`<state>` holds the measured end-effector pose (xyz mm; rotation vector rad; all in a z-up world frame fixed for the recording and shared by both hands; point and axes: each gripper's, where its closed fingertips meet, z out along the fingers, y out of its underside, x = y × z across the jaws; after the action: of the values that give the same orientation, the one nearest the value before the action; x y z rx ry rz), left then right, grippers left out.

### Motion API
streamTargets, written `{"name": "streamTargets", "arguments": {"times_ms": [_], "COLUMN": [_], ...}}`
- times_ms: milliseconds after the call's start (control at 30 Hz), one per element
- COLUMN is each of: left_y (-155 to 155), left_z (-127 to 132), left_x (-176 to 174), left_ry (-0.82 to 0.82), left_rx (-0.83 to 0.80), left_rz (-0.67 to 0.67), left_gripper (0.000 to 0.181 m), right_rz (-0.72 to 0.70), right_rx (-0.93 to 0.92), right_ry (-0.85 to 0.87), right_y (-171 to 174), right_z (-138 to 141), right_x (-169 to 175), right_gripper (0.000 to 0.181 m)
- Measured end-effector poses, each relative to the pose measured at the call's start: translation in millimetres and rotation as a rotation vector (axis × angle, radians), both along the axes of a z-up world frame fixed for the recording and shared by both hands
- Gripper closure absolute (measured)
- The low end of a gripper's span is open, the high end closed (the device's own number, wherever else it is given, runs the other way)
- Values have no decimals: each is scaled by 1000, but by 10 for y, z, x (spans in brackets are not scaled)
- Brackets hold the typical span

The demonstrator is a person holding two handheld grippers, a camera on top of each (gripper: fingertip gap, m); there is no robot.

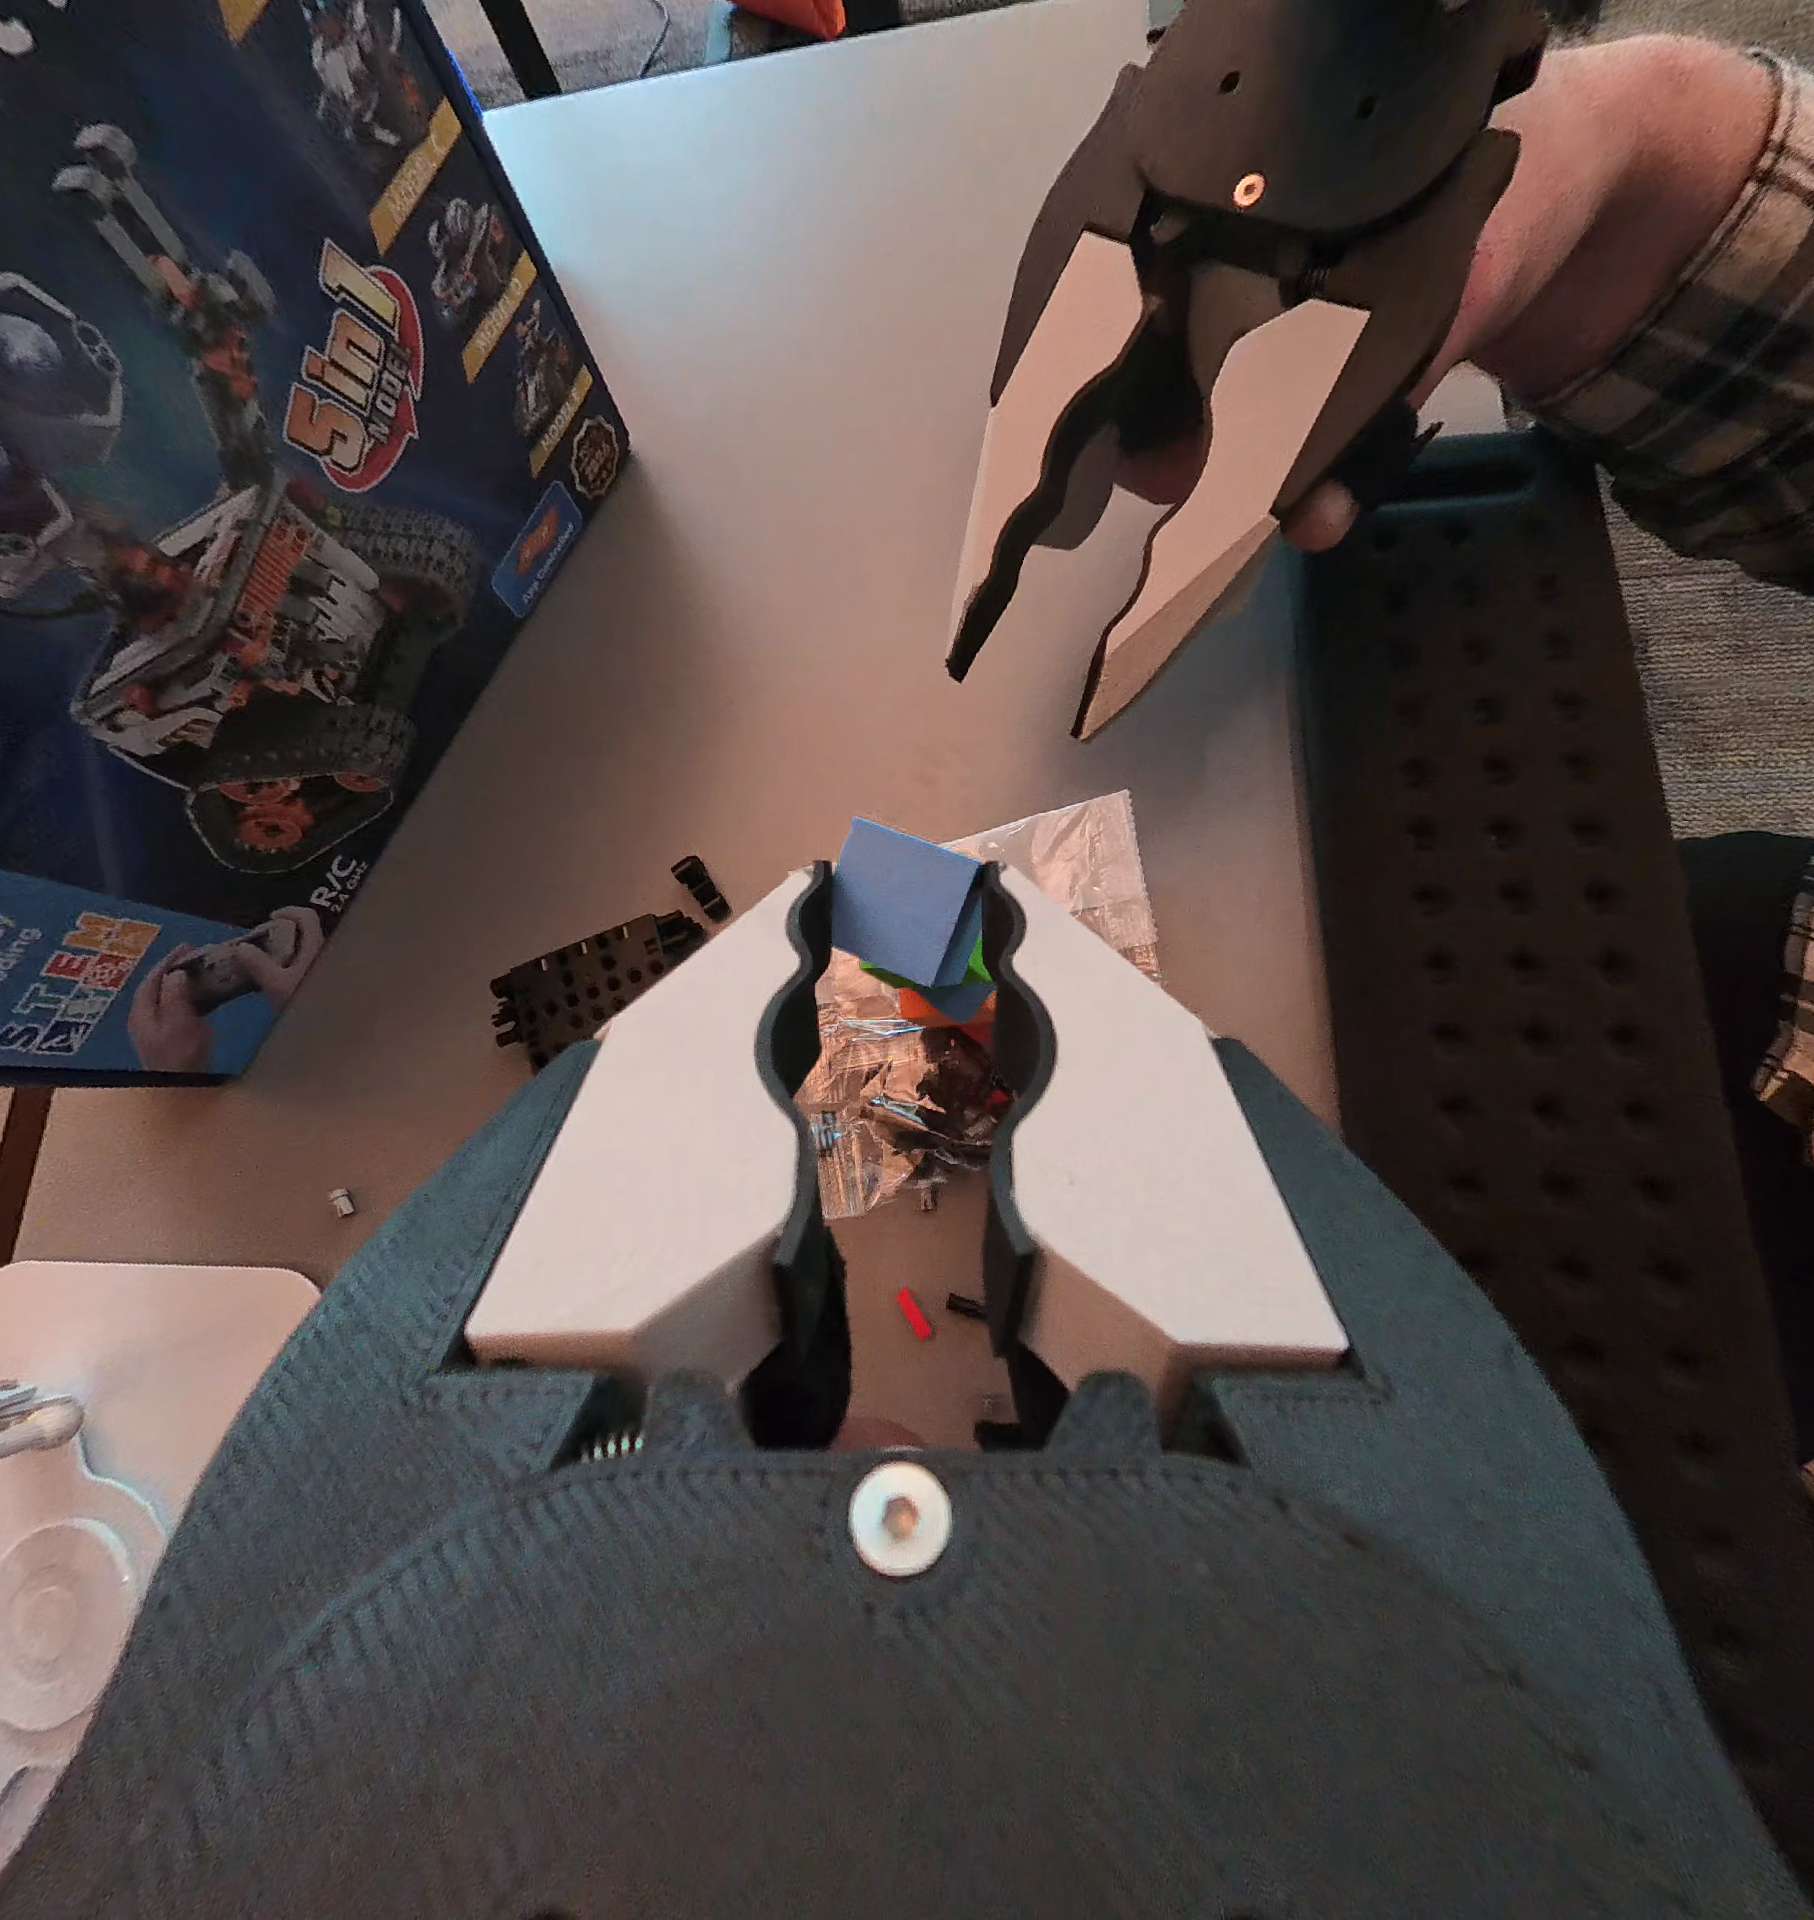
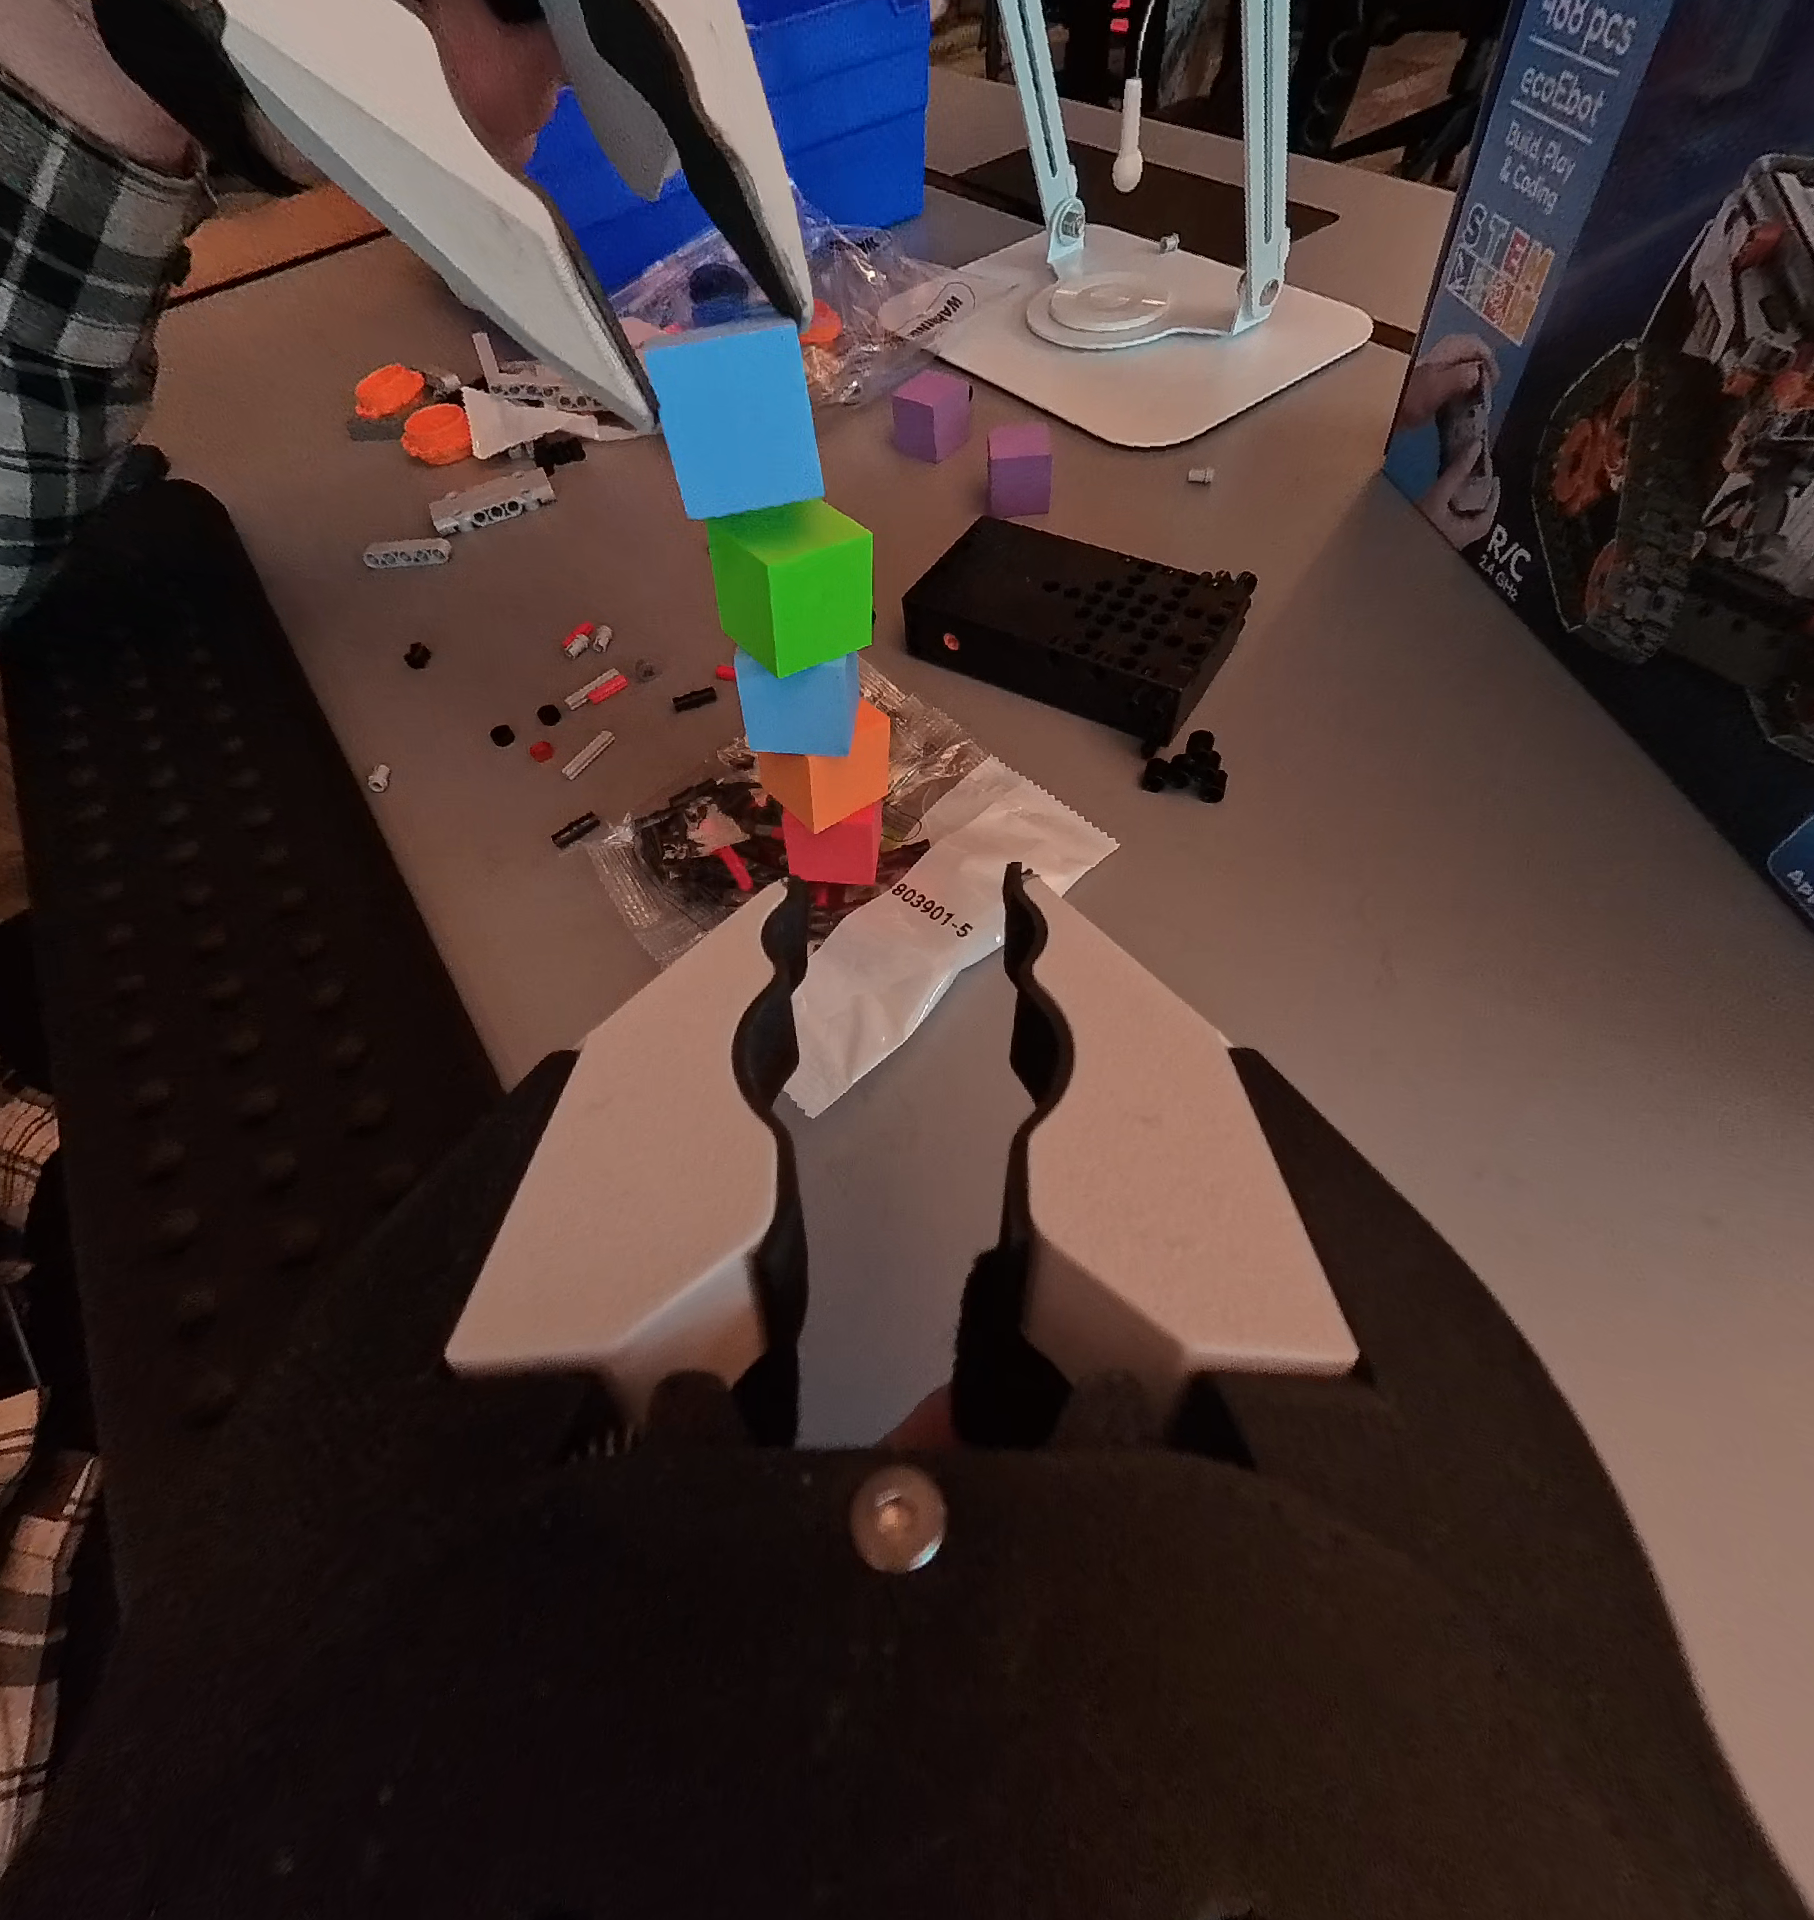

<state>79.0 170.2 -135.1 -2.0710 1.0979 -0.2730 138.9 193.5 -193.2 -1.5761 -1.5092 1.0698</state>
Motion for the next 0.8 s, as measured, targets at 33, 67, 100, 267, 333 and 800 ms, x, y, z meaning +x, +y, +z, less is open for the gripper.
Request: {"name": "streamTargets", "arguments": {"times_ms": [33, 67, 100, 267, 333, 800], "left_y": [-3, -5, -4, -4, -13, 37], "left_z": [-14, -35, -53, -75, -70, 148], "left_x": [12, 13, 13, 51, 62, -123], "left_ry": [-2, 6, 15, 3, -3, -90], "left_rx": [-7, -13, -15, -21, -20, 46], "left_rz": [-4, -6, -7, -13, -18, 21], "left_gripper": [154, 154, 154, 154, 154, 143], "right_rz": [0, 0, -1, -1, 0, -1], "right_rx": [0, -2, -2, -5, -4, 1], "right_ry": [1, 2, 3, 5, 5, 12], "right_y": [3, 5, 8, 11, 9, 1], "right_z": [-2, -4, -6, -12, -11, 20], "right_x": [1, 1, 2, 3, 6, 20], "right_gripper": [144, 144, 144, 144, 144, 144]}}
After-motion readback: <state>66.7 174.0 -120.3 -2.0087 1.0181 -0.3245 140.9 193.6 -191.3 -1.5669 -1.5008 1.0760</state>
